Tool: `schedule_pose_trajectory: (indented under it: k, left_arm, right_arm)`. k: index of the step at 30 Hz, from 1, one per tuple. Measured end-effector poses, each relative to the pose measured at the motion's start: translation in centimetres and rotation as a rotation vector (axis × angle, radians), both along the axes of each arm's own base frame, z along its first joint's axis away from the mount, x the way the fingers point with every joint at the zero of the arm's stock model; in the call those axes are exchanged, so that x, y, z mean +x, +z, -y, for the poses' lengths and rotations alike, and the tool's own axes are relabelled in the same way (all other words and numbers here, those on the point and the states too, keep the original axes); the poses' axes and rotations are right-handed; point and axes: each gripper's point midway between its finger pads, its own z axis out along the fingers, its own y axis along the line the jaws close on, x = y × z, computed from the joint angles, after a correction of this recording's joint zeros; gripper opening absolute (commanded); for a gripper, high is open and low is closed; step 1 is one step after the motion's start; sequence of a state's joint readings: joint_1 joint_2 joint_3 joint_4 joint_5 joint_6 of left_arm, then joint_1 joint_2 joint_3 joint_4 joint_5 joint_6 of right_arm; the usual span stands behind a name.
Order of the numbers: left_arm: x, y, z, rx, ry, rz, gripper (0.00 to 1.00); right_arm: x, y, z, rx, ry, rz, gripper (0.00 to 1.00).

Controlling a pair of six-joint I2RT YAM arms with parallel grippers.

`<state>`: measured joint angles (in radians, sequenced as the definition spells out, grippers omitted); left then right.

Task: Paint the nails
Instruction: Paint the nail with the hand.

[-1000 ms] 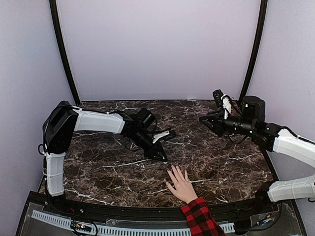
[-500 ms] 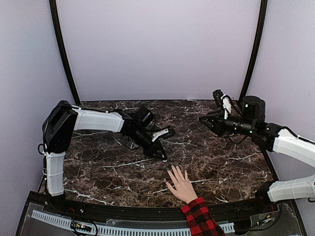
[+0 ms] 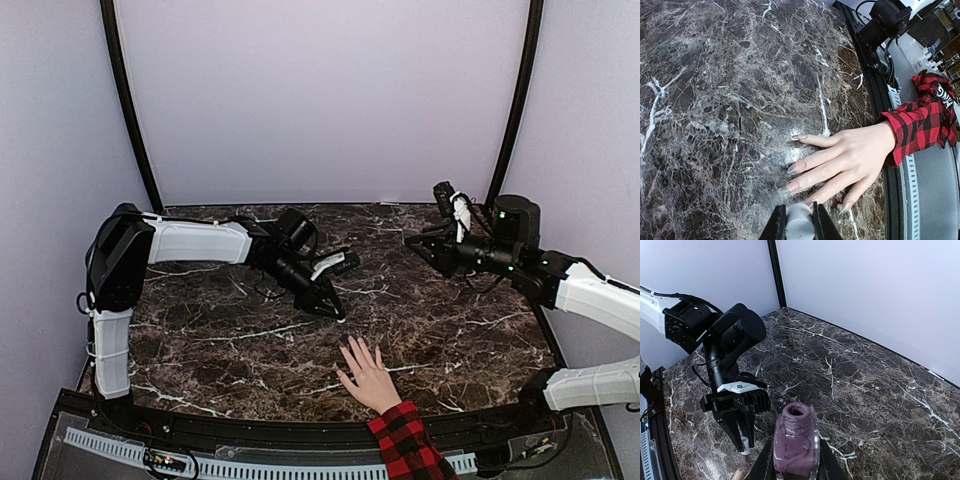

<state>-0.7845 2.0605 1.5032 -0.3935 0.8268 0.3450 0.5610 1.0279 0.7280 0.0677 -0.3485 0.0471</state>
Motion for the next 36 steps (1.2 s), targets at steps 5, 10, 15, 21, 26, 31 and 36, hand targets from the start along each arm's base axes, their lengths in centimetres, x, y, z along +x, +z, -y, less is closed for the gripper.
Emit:
schedule_pose_trajectory:
  k: [5, 10, 15, 21, 26, 31, 36]
  left_arm:
    - [-0.4, 0.2, 0.2, -0.003, -0.016, 0.005, 0.0]
    - [-0.7, 0.3, 0.3, 0.001, -0.026, 0.004, 0.0]
    - [-0.9, 0.0, 0.3, 0.01, -0.031, -0.003, 0.0]
    - [-1.1, -1.0, 0.2, 0.034, -0.035, -0.021, 0.0]
    - [-1.3, -1.6, 0.1, 0.047, -0.039, -0.029, 0.0]
    - [-1.4, -1.7, 0.1, 0.051, -0.041, -0.028, 0.0]
    - [-1.4, -1.9, 0.0, 0.057, -0.042, -0.029, 0.0]
  right_arm:
    - [0.0, 0.0, 0.0, 0.0, 0.0, 0.0, 0.0]
    - [0.0, 0.0, 0.0, 0.0, 0.0, 0.0, 0.0]
    - [0.0, -0.1, 0.0, -0.001, 0.0, -0.001, 0.0]
    - [0.0, -0.2, 0.0, -0.002, 0.0, -0.003, 0.0]
    - [0.0, -0.3, 0.0, -0.003, 0.0, -0.005, 0.0]
    - [0.0, -0.3, 0.0, -0.004, -0.001, -0.005, 0.0]
    - [0.0, -0.3, 0.0, -0.004, 0.0, -0.006, 0.0]
